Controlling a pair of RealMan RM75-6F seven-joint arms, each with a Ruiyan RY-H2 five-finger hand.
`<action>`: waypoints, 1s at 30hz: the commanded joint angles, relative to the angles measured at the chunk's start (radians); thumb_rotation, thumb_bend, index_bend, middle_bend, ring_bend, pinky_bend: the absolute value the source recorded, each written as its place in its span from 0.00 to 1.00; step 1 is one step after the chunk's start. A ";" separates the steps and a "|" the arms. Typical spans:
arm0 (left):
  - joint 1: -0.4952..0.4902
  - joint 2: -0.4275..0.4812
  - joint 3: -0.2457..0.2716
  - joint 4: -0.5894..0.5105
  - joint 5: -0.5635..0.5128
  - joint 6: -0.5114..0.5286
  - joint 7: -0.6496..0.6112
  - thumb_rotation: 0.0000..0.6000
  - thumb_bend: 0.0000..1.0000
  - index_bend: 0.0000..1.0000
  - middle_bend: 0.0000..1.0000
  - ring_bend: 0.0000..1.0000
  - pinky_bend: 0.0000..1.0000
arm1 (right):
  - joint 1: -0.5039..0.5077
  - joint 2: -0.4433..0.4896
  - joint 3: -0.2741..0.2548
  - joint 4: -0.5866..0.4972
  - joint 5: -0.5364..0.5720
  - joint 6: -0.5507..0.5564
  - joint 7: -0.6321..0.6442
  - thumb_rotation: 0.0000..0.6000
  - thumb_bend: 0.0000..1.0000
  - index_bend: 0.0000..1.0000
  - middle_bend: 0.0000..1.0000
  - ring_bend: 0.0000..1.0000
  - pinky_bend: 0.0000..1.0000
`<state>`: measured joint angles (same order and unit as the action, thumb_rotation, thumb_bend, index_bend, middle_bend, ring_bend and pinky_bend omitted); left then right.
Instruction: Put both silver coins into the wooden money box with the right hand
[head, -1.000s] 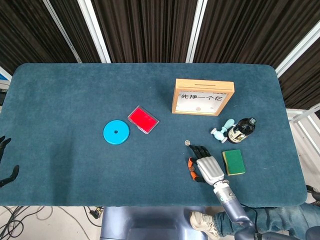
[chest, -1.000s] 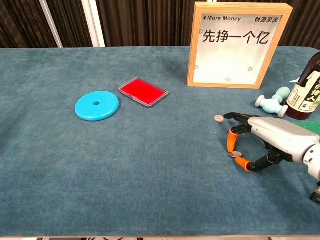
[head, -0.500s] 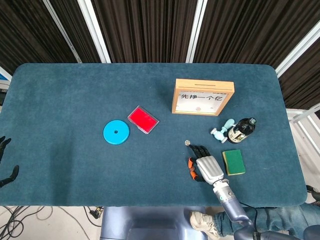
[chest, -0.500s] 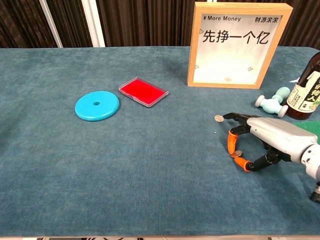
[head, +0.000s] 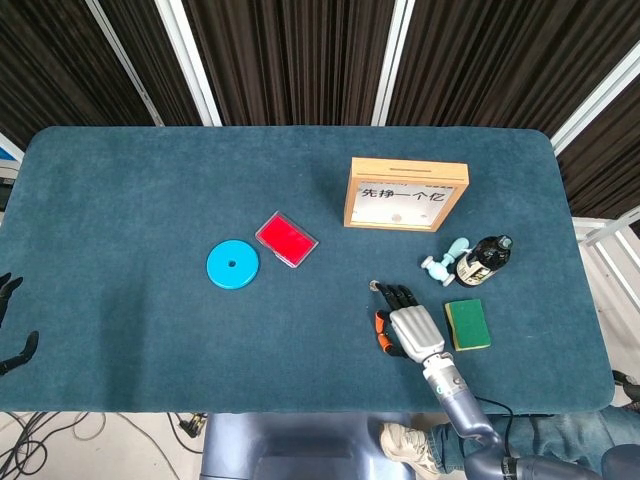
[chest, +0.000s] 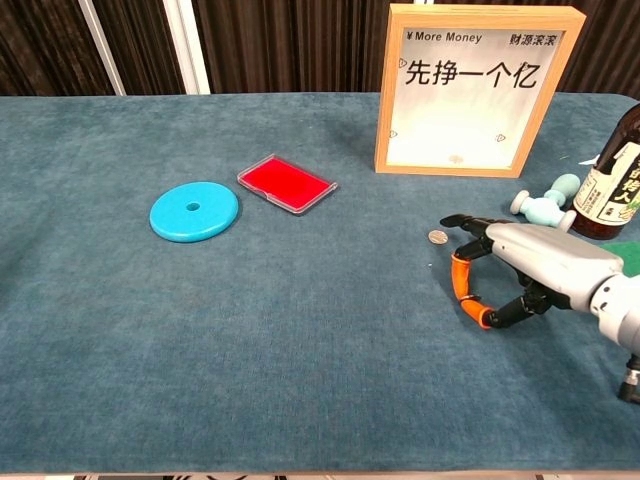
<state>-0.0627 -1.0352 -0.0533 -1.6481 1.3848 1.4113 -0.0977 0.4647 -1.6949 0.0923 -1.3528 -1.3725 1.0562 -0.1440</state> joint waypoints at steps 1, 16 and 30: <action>0.000 0.000 0.001 0.000 0.001 0.000 0.001 1.00 0.39 0.10 0.00 0.00 0.00 | 0.002 0.000 0.002 -0.001 0.002 0.000 0.002 1.00 0.50 0.57 0.02 0.00 0.00; 0.000 -0.001 0.001 0.000 0.002 0.000 0.003 1.00 0.39 0.11 0.00 0.00 0.00 | 0.016 0.003 0.006 -0.003 0.010 -0.004 -0.013 1.00 0.51 0.57 0.02 0.00 0.00; 0.000 0.001 0.003 -0.003 0.001 -0.004 0.005 1.00 0.39 0.11 0.00 0.00 0.00 | 0.013 0.013 0.002 -0.018 0.026 -0.002 -0.017 1.00 0.51 0.67 0.02 0.00 0.00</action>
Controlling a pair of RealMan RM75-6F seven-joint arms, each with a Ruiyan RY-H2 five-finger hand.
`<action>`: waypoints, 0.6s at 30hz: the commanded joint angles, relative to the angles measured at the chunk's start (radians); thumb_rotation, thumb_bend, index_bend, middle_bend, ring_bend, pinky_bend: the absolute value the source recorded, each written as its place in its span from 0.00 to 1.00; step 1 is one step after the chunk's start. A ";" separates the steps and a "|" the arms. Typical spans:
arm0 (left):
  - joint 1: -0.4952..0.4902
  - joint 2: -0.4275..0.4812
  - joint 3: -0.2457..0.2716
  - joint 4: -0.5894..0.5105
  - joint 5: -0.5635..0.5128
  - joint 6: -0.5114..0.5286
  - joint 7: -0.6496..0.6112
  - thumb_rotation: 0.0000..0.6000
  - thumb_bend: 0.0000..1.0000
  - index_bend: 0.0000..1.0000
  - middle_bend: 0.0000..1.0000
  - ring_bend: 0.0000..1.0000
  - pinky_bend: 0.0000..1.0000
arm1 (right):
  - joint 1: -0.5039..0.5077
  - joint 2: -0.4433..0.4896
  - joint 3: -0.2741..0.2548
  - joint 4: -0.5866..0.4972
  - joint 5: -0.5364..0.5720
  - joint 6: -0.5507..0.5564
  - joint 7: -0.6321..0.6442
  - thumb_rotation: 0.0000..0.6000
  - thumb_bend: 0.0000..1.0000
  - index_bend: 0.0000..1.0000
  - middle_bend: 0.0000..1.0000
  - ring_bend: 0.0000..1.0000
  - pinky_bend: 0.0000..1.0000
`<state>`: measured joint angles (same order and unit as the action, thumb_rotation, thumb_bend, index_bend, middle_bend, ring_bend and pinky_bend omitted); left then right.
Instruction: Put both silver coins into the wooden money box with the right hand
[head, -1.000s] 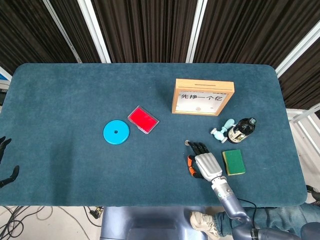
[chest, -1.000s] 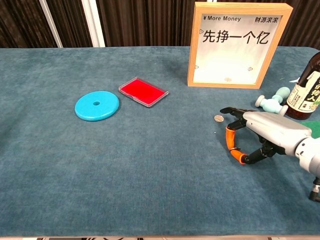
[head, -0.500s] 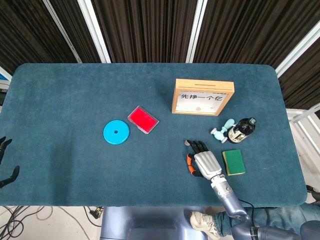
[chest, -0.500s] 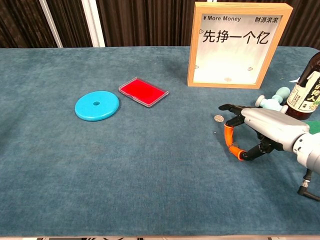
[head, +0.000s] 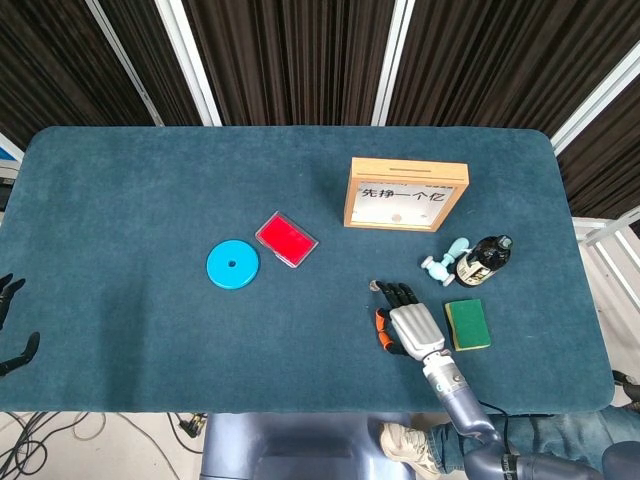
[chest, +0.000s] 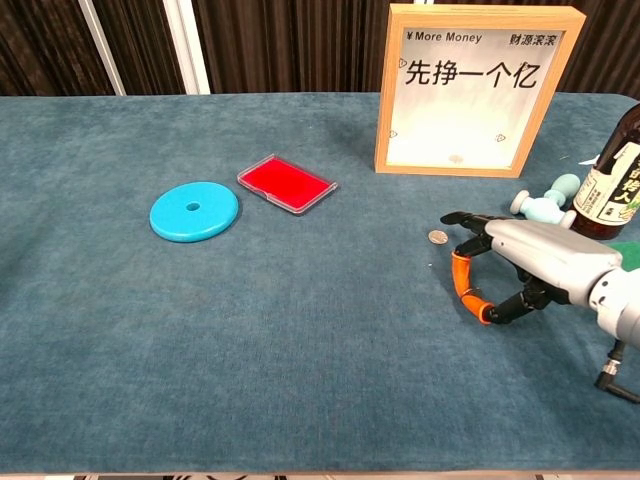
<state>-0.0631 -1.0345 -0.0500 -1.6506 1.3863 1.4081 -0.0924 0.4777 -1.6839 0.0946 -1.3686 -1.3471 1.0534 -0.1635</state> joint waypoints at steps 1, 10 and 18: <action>0.000 0.000 0.000 -0.001 -0.001 -0.001 0.001 1.00 0.39 0.11 0.00 0.00 0.00 | 0.000 0.003 0.000 -0.004 0.000 0.001 0.005 1.00 0.51 0.68 0.02 0.00 0.00; -0.001 0.003 0.000 -0.006 -0.007 -0.007 -0.004 1.00 0.39 0.11 0.00 0.00 0.00 | -0.003 0.069 0.015 -0.078 -0.014 0.022 0.043 1.00 0.51 0.75 0.02 0.00 0.00; 0.002 0.003 0.001 -0.010 -0.004 -0.001 0.000 1.00 0.39 0.12 0.00 0.00 0.00 | 0.006 0.182 0.063 -0.206 -0.027 0.067 -0.010 1.00 0.51 0.75 0.02 0.00 0.00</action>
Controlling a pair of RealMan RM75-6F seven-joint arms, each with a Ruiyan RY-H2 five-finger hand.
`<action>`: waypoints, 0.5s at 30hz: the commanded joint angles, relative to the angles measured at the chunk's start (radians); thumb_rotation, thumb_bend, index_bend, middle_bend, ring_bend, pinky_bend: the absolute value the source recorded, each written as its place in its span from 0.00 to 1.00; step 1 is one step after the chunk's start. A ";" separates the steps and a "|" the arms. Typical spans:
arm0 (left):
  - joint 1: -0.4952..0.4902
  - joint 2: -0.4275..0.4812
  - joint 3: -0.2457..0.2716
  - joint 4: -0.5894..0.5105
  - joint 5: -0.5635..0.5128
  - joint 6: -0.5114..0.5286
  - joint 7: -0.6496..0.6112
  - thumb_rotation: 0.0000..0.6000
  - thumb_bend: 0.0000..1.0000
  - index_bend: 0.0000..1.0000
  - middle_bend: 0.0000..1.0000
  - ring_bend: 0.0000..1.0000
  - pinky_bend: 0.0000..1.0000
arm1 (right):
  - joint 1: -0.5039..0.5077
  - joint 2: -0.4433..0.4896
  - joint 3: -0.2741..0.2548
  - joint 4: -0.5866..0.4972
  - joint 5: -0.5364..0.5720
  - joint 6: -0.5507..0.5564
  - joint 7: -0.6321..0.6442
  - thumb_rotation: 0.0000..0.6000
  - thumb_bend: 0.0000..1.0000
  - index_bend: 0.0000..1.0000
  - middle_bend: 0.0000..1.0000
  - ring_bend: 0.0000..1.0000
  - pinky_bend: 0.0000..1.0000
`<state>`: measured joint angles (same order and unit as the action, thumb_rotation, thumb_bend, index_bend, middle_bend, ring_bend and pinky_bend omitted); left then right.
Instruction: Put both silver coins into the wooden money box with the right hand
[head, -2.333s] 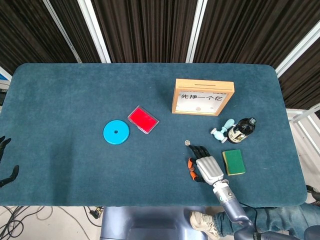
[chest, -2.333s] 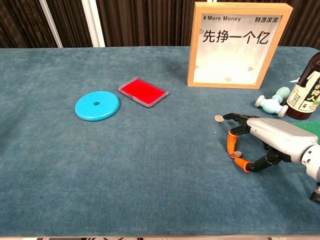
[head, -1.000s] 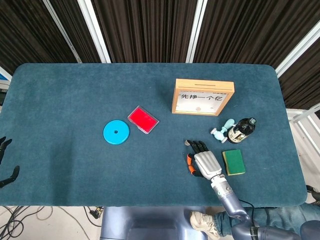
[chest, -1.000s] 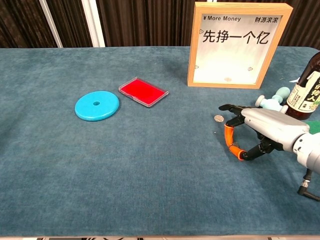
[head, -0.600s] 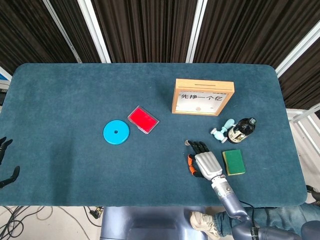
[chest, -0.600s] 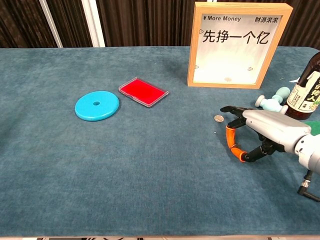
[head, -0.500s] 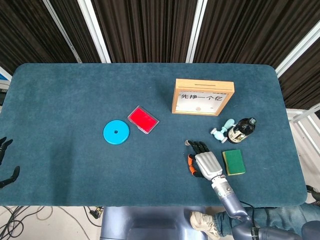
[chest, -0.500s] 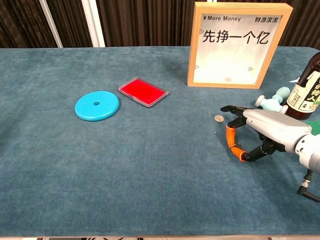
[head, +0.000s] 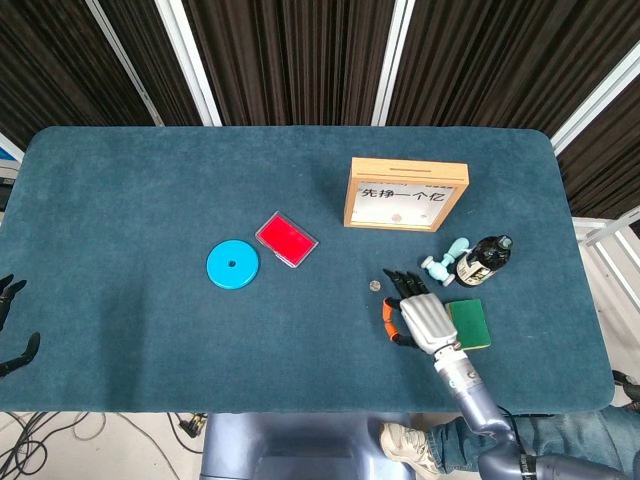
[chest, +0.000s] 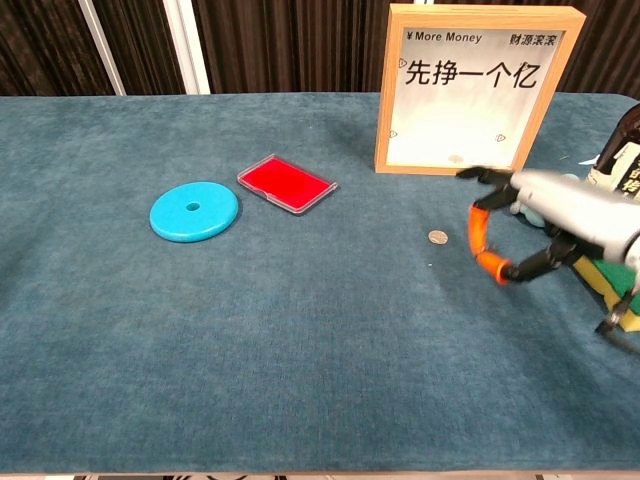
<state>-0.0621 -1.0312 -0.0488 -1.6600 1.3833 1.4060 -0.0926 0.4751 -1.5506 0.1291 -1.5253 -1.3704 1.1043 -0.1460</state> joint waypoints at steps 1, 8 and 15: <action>0.001 -0.001 -0.001 -0.001 -0.002 0.001 0.000 1.00 0.39 0.12 0.00 0.00 0.00 | 0.014 0.063 0.041 -0.063 -0.001 0.018 -0.036 1.00 0.51 0.75 0.02 0.00 0.00; 0.001 -0.002 -0.003 -0.003 -0.006 0.000 -0.002 1.00 0.39 0.12 0.00 0.00 0.00 | 0.063 0.164 0.154 -0.161 0.070 0.000 -0.090 1.00 0.51 0.75 0.02 0.00 0.00; 0.001 -0.004 -0.006 -0.002 -0.012 0.002 -0.007 1.00 0.39 0.12 0.00 0.00 0.00 | 0.142 0.264 0.261 -0.236 0.248 -0.087 -0.176 1.00 0.51 0.75 0.02 0.00 0.00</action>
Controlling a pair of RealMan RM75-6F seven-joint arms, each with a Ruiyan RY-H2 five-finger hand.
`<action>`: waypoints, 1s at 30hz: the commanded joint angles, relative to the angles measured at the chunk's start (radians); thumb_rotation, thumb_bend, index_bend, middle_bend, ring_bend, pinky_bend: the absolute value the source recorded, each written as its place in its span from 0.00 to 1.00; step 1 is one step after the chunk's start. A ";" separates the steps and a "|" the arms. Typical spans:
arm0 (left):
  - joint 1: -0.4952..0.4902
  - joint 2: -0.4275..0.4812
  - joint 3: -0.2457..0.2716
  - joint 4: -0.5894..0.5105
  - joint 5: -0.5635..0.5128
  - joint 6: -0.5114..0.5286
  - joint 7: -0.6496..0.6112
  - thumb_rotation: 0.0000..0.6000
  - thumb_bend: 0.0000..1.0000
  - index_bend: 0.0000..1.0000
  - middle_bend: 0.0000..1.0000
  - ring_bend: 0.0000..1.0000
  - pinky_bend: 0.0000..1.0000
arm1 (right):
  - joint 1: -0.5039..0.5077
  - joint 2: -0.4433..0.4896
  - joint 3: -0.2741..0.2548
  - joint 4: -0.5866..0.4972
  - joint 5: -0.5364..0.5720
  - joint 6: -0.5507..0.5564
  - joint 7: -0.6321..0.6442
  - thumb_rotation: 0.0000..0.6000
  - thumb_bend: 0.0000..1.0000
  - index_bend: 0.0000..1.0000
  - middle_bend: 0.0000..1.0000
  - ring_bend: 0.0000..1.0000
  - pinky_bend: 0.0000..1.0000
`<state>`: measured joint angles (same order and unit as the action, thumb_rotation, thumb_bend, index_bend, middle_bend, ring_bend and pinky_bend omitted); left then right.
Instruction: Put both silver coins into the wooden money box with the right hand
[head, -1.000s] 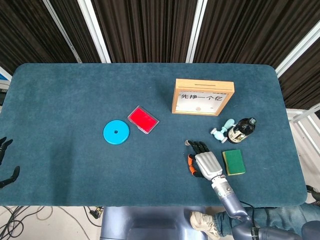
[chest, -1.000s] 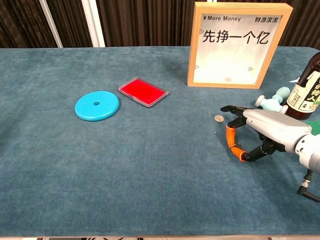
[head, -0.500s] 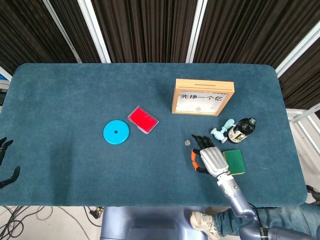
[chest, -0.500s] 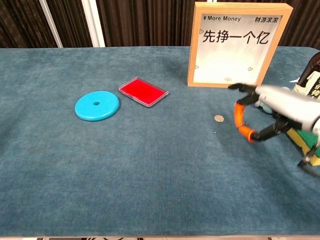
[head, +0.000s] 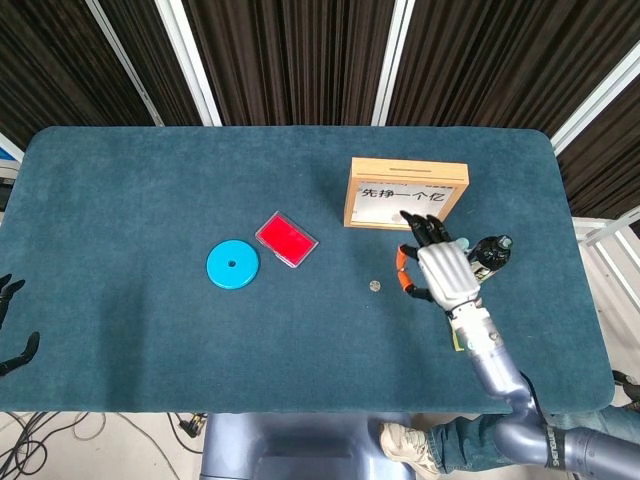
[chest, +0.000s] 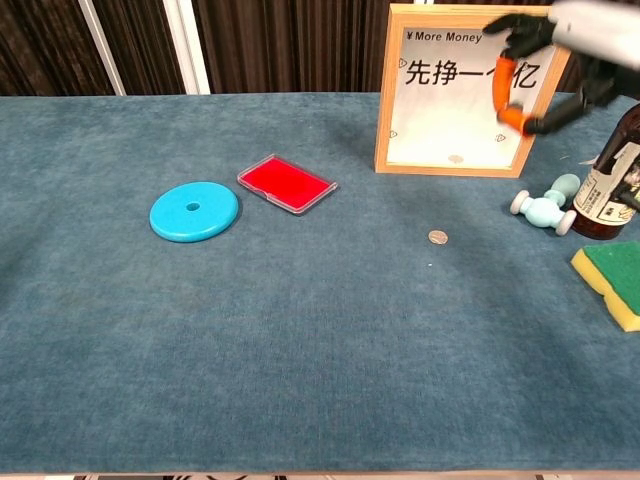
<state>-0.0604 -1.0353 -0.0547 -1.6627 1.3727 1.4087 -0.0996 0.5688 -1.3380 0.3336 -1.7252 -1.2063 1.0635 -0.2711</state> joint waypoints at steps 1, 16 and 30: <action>0.000 -0.001 -0.001 0.001 -0.002 -0.002 -0.001 1.00 0.39 0.12 0.00 0.00 0.00 | 0.060 0.059 0.067 -0.037 0.101 -0.054 -0.062 1.00 0.51 0.75 0.02 0.00 0.00; -0.003 -0.008 -0.019 -0.003 -0.061 -0.020 0.006 1.00 0.39 0.12 0.00 0.00 0.00 | 0.351 0.121 0.183 0.131 0.525 -0.238 -0.222 1.00 0.51 0.75 0.02 0.00 0.00; -0.012 -0.022 -0.031 0.000 -0.142 -0.055 0.081 1.00 0.39 0.12 0.00 0.00 0.00 | 0.486 0.121 0.118 0.361 0.685 -0.363 -0.236 1.00 0.51 0.75 0.02 0.00 0.00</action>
<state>-0.0714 -1.0573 -0.0836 -1.6604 1.2403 1.3590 -0.0264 1.0384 -1.2180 0.4648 -1.3879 -0.5372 0.7180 -0.5074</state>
